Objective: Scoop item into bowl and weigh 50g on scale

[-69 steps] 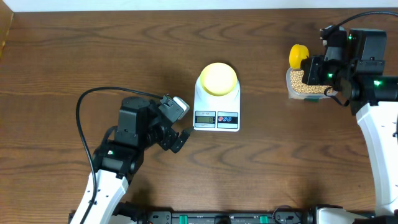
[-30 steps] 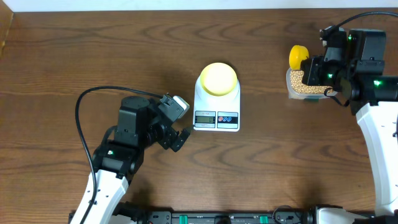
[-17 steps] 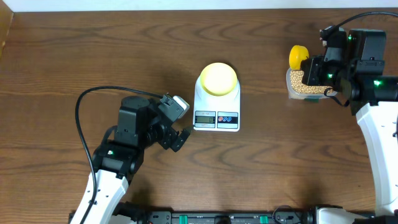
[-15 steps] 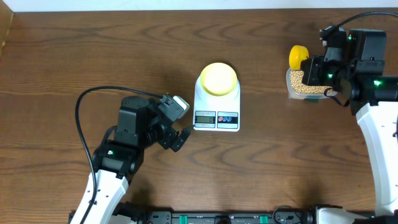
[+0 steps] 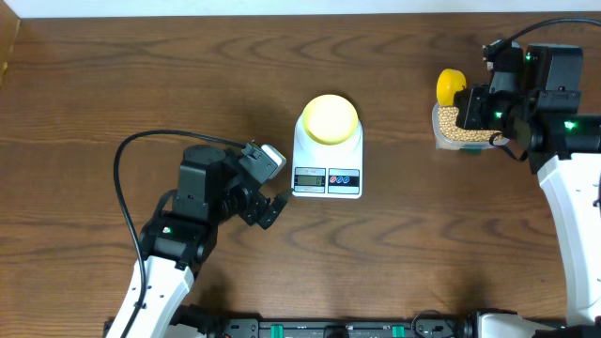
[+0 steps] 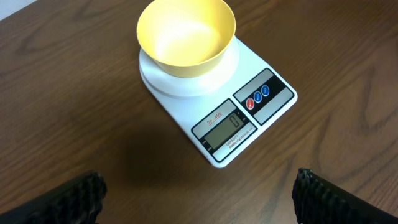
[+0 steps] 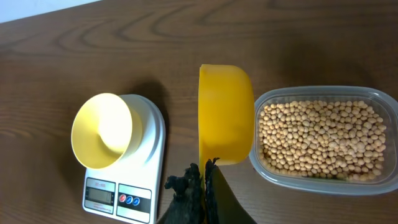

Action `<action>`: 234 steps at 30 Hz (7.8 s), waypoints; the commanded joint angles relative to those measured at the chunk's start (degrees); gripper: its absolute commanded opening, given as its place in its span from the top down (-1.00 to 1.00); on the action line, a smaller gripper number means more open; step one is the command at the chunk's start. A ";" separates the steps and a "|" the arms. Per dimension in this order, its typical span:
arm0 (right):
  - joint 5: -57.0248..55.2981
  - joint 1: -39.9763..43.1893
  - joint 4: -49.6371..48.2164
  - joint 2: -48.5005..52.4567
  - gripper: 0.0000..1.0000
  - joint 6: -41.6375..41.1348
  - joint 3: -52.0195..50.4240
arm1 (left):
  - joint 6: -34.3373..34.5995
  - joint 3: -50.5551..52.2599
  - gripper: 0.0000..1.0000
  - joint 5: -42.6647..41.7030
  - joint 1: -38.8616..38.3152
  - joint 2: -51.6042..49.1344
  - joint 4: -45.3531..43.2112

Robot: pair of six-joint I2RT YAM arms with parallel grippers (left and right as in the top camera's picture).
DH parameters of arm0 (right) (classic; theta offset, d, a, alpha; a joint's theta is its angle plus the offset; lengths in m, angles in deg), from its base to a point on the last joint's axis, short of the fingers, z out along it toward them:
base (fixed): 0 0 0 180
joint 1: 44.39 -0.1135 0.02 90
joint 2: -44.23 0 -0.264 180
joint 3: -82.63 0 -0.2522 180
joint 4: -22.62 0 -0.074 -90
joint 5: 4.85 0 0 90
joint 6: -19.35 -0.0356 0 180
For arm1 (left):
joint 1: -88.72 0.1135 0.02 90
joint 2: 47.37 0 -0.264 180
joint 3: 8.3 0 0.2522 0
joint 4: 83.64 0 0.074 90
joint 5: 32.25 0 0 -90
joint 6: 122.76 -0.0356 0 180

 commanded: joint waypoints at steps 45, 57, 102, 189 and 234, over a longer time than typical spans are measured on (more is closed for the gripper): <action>2.27 0.13 3.10 -0.04 0.98 1.22 1.05 | -0.15 -0.66 -0.95 -0.74 0.24 0.28 -0.07; 6.43 0.13 4.81 -0.04 0.99 2.32 3.02 | -0.15 -0.66 -0.95 -0.72 0.24 0.28 -0.07; -11.91 1.97 48.15 33.53 0.98 8.74 58.18 | -0.15 -0.66 -0.95 -0.72 0.24 0.28 -0.07; 8.98 13.92 17.99 33.75 0.98 11.41 14.49 | -0.15 -0.66 -0.95 -0.72 0.24 0.28 -0.07; 39.95 31.26 25.42 33.73 0.99 17.73 15.91 | -0.15 -0.66 -0.95 -0.72 0.24 0.28 -0.07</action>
